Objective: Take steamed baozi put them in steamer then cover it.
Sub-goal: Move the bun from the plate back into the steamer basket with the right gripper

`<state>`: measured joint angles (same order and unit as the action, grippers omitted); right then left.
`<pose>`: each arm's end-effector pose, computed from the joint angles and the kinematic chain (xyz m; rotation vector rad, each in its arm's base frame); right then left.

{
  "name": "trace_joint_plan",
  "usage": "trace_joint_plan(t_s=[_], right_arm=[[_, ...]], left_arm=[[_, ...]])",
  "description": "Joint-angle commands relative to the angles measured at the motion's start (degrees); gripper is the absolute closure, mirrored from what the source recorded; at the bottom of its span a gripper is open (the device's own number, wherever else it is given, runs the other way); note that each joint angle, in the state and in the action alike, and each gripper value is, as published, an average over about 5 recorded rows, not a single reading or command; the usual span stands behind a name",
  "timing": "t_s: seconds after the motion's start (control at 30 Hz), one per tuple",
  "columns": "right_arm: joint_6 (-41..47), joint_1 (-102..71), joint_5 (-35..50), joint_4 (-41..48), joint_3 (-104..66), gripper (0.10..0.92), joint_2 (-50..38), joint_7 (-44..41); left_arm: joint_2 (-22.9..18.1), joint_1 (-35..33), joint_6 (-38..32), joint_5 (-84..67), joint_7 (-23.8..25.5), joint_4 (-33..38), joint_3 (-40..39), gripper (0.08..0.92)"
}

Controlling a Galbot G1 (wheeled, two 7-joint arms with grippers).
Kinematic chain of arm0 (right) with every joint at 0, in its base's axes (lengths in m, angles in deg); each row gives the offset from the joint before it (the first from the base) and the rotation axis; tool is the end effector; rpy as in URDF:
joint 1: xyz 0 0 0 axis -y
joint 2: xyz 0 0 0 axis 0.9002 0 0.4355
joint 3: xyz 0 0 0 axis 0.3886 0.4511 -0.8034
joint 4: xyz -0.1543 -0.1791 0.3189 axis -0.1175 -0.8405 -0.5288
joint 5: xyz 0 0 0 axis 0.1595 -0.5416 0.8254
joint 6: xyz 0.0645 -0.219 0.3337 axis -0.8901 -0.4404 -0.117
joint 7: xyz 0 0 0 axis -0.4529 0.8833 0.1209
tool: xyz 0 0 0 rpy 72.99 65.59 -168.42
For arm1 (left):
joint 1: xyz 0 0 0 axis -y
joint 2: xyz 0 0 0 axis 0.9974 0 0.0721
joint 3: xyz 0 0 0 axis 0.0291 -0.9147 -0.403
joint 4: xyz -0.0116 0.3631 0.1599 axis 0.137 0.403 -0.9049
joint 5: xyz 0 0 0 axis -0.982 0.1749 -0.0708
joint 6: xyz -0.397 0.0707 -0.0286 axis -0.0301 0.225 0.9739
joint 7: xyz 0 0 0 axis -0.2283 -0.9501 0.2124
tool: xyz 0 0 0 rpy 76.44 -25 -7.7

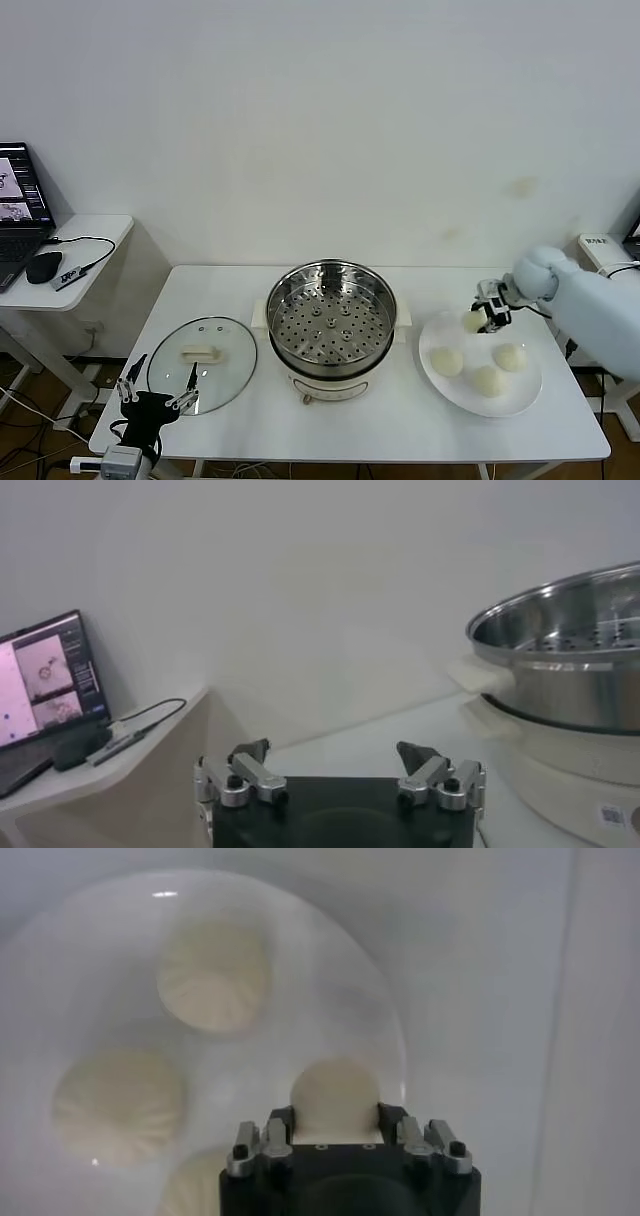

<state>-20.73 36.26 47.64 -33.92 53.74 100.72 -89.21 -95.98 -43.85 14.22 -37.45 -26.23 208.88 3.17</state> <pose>0.5994 -0.2282 -0.1979 1.1481 -1.4330 1.5010 0.1609 0.0835 -0.3002 0.0396 -2.9039 -0.4973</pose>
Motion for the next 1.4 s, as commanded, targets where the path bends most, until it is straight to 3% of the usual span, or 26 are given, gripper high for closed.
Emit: trace_joint_plan(t_s=[0.03, 0.27, 0.47, 0.77, 1.03, 1.4], right_arm=[[2.46, 14.86, 10.98, -11.72, 9.67, 0.484, -6.78, -0.35], [3.71, 27.97, 17.67, -14.94, 19.52, 0.489, -2.07, 0.73], [3.12, 36.22, 21.73, -15.12, 26.02, 0.490, 6.94, 2.23], [-0.90, 36.79, 24.56, -11.37, 28.87, 0.491, 20.60, 4.82], [-6.85, 32.82, 18.74, -8.94, 31.91, 0.491, 28.98, 5.62], [-19.87, 27.23, 1.74, 0.84, 32.99, 0.484, 35.87, 7.38]], left_arm=[[0.24, 0.37, 0.09, -0.41, 0.03, 0.15, -0.20, 0.177], [0.63, 0.58, 0.10, -0.78, 0.32, 0.26, -0.61, 0.177], [0.56, 0.45, 0.00, -0.77, 0.38, 0.27, -0.77, 0.177], [0.18, -0.12, -0.13, -0.76, 0.49, 0.60, -0.13, 0.177], [0.15, -0.20, 0.21, -0.28, 0.42, 1.00, 0.22, 0.177], [0.37, -1.31, 0.37, 0.47, 0.50, 1.91, 1.71, 0.177]])
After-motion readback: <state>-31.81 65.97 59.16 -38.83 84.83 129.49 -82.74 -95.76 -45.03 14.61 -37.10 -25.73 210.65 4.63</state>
